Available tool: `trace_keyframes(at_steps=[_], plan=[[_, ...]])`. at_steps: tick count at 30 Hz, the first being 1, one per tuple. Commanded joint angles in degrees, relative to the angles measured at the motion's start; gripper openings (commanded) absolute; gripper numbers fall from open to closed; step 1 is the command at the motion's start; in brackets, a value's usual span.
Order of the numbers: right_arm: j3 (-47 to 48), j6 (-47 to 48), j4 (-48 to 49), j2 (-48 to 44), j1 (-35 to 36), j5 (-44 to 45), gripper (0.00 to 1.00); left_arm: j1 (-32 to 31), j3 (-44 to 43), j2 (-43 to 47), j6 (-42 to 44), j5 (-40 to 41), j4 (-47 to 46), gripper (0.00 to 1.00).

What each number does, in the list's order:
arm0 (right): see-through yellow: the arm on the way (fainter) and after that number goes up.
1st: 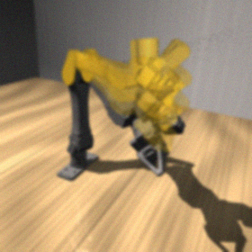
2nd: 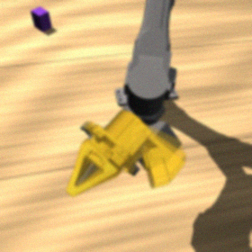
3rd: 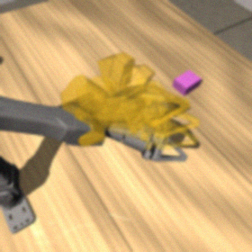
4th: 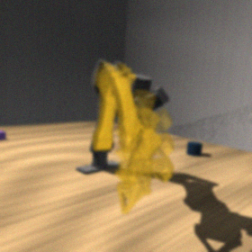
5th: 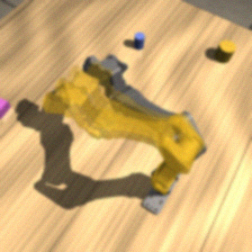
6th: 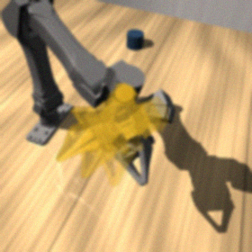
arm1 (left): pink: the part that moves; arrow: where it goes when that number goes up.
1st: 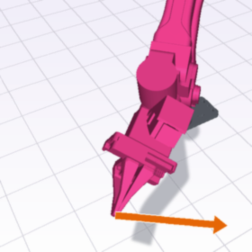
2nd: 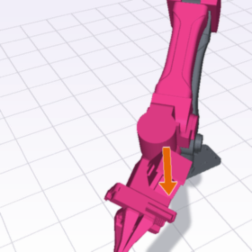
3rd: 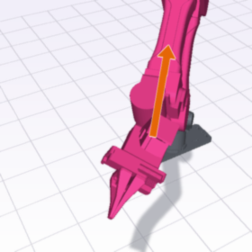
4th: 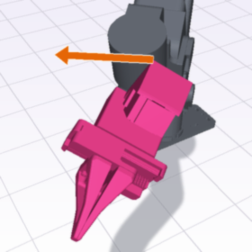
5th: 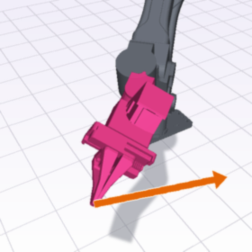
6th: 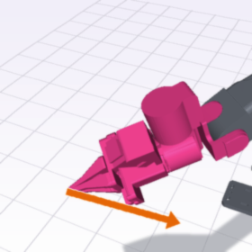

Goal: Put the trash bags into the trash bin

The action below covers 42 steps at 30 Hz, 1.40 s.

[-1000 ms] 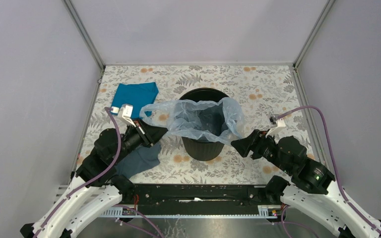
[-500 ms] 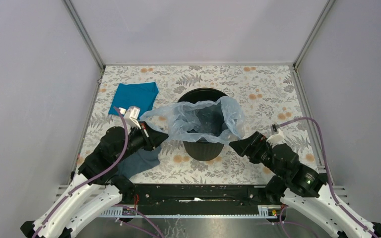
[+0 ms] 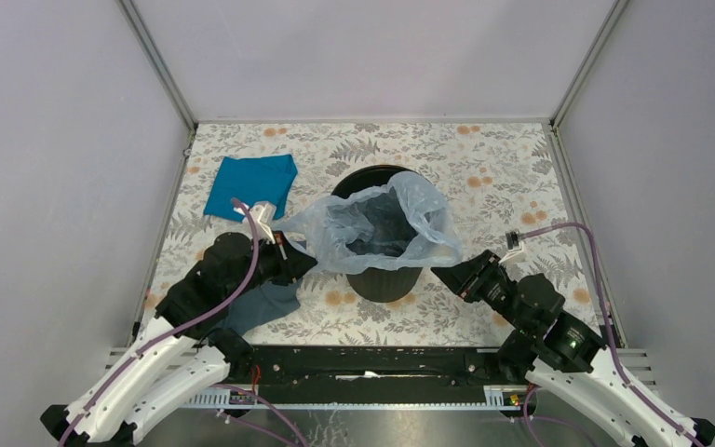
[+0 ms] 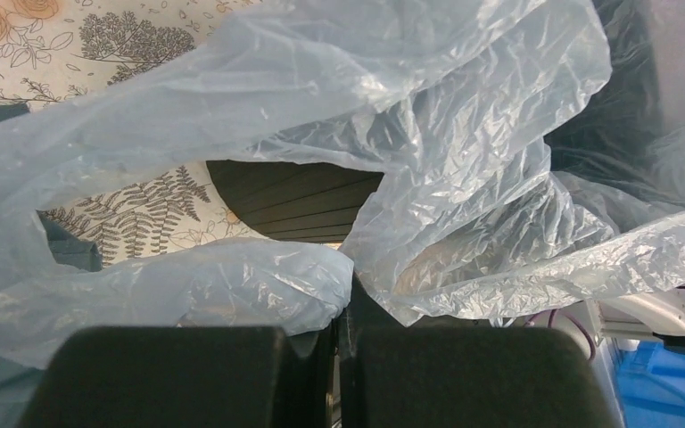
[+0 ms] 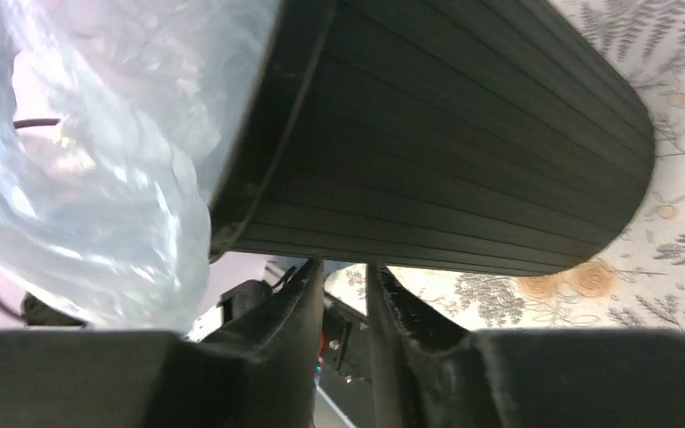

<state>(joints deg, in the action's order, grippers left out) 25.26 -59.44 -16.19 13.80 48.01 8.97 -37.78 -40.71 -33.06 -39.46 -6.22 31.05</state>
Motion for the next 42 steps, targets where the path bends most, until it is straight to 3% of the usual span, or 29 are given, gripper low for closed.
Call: trace_keyframes(at_steps=[1,3,8,16,21,24,26,30,42], plan=[[1.42,7.95,8.7,-0.15,0.25,-7.07,0.44,0.07,-1.48,-0.16,1.54,0.51,0.36,0.0],[3.85,11.91,7.0,1.18,0.26,-11.58,0.59,0.03,-1.93,-0.03,1.76,0.44,0.3,0.0],[8.84,17.6,1.27,2.19,0.33,-15.81,0.72,0.07,-3.33,-0.42,1.94,0.17,0.48,0.0],[12.96,13.19,-0.57,2.72,0.29,-2.52,0.83,0.09,-4.63,-0.6,1.94,-0.1,0.41,0.0],[13.36,10.89,2.06,5.79,0.28,3.42,0.71,0.07,-4.51,-0.84,1.96,-0.61,-0.05,0.0],[13.2,11.17,4.02,8.0,0.32,3.56,0.56,0.08,-4.06,-0.39,1.95,-0.57,-0.11,0.0],[12.61,11.41,4.25,8.84,0.29,3.3,0.43,0.08,-3.65,-0.01,2.04,-0.24,-0.11,0.0],[9.52,11.31,3.57,7.52,0.31,1.31,0.0,0.08,-2.9,0.53,1.73,0.47,-0.05,0.0],[0.43,13.42,-6.93,-1.16,0.27,9.57,0.0,0.08,2.58,0.61,-3.61,6.0,-1.31,0.0]])
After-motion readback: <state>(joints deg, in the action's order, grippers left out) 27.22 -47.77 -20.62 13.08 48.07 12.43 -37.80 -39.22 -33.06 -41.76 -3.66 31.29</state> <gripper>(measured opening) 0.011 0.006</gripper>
